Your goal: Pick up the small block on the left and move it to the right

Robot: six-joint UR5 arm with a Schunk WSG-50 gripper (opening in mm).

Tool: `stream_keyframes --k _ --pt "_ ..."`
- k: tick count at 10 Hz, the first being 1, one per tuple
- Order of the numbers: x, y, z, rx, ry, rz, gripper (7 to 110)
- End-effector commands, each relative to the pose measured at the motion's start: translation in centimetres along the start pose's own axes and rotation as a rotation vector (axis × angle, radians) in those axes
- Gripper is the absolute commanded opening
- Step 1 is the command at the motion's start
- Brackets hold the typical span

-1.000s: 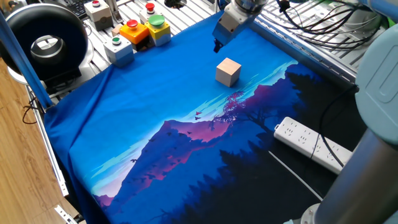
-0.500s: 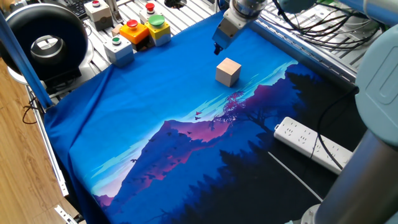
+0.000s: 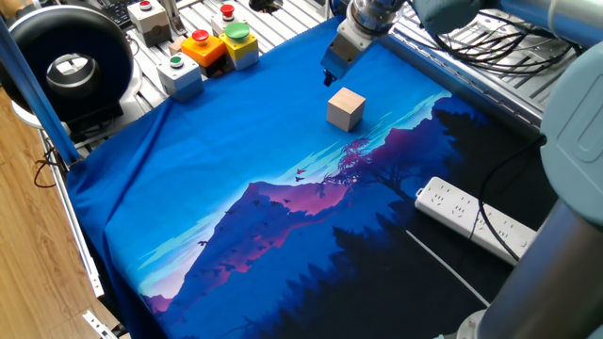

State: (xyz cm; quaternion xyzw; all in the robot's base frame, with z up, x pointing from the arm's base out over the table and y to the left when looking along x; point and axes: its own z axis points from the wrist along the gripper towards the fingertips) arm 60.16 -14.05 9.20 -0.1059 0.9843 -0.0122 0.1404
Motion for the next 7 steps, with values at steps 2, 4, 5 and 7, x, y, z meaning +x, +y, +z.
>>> stream_keyframes --k 2,4,5,7 --pt "3.8 0.8 -0.4 -0.025 0.135 0.005 66" --pt "3.6 0.6 -0.1 -0.023 0.131 0.003 66" --pt "3.5 0.6 0.2 -0.025 0.126 0.004 66" --pt "2.7 0.3 0.2 -0.024 0.103 0.011 66"
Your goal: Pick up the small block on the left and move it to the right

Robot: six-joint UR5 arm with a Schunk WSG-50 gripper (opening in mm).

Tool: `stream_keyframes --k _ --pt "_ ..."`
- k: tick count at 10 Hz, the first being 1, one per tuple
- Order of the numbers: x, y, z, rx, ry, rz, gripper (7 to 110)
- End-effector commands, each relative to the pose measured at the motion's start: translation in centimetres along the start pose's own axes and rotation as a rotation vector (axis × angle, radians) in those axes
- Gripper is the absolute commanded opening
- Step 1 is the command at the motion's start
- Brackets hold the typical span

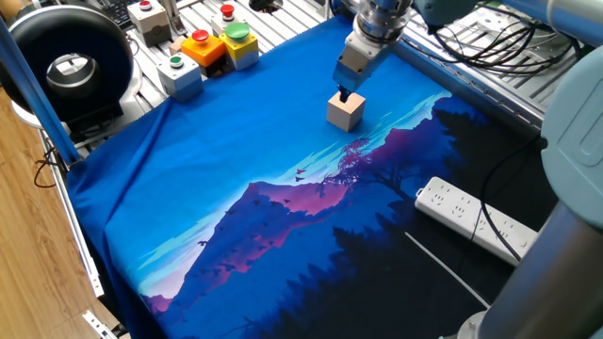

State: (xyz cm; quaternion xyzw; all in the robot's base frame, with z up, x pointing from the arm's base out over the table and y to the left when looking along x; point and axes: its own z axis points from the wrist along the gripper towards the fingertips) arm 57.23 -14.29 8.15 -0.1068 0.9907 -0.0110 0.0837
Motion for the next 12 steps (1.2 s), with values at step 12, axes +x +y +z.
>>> stream_keyframes --k 12 --pt "-1.3 0.6 1.6 -0.03 -0.02 0.012 66"
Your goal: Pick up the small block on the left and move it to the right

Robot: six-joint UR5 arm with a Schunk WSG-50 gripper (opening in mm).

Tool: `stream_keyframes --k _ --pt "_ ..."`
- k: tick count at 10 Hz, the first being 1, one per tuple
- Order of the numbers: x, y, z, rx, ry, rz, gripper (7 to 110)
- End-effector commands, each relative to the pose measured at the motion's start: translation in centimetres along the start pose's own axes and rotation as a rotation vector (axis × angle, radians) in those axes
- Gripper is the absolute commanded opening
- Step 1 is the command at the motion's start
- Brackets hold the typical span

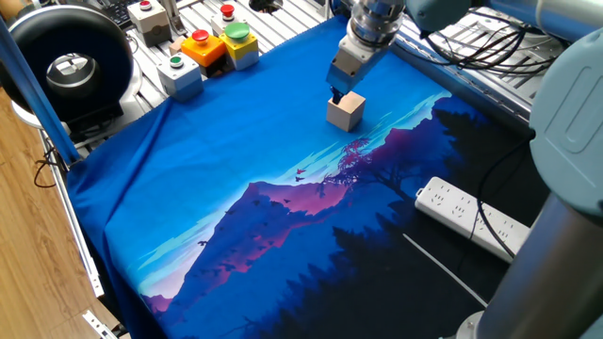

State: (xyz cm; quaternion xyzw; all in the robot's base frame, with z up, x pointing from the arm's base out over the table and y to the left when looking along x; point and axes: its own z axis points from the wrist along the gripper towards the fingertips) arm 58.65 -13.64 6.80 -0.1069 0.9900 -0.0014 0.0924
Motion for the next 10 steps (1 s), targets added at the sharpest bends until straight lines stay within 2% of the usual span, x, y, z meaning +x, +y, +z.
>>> stream_keyframes --k 1,2,6,9,10 --pt "0.7 0.5 0.0 -0.023 0.027 0.018 66" --pt "1.4 0.7 -0.1 -0.031 0.057 0.026 66" --pt "2.4 1.0 -0.2 -0.045 0.098 0.042 66" --pt "5.3 0.8 -0.6 -0.033 0.215 0.034 66" --pt "5.6 0.7 -0.7 -0.03 0.226 0.036 66"
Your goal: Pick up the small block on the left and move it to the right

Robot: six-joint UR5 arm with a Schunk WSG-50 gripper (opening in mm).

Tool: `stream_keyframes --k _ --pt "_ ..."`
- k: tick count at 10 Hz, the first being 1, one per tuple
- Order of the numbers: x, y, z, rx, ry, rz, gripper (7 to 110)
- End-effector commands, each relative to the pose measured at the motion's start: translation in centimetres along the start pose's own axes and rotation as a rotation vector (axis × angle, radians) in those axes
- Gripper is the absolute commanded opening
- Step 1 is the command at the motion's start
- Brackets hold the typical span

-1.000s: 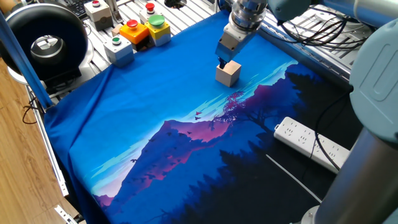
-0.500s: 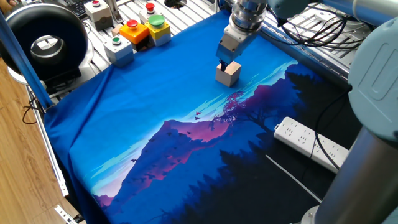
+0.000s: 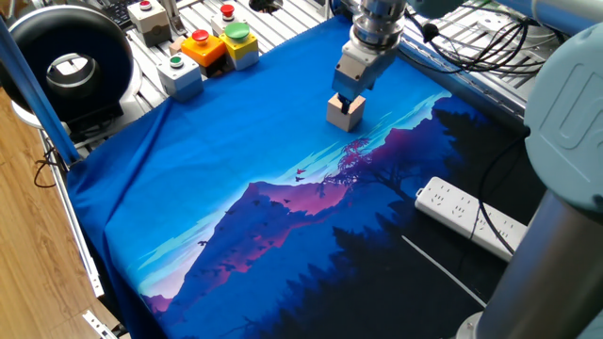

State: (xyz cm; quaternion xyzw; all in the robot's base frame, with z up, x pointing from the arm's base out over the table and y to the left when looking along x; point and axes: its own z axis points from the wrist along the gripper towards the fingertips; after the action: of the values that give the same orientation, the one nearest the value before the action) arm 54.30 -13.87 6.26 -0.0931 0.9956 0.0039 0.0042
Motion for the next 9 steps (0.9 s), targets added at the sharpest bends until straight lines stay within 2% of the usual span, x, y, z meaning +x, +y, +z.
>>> stream_keyframes --k 1,6,9 --pt "1.0 -0.1 -0.1 0.001 0.039 0.002 66" --pt "-0.3 -1.2 0.5 0.034 0.017 -0.017 66" --pt "-1.9 -1.1 1.2 0.031 -0.008 -0.01 66"
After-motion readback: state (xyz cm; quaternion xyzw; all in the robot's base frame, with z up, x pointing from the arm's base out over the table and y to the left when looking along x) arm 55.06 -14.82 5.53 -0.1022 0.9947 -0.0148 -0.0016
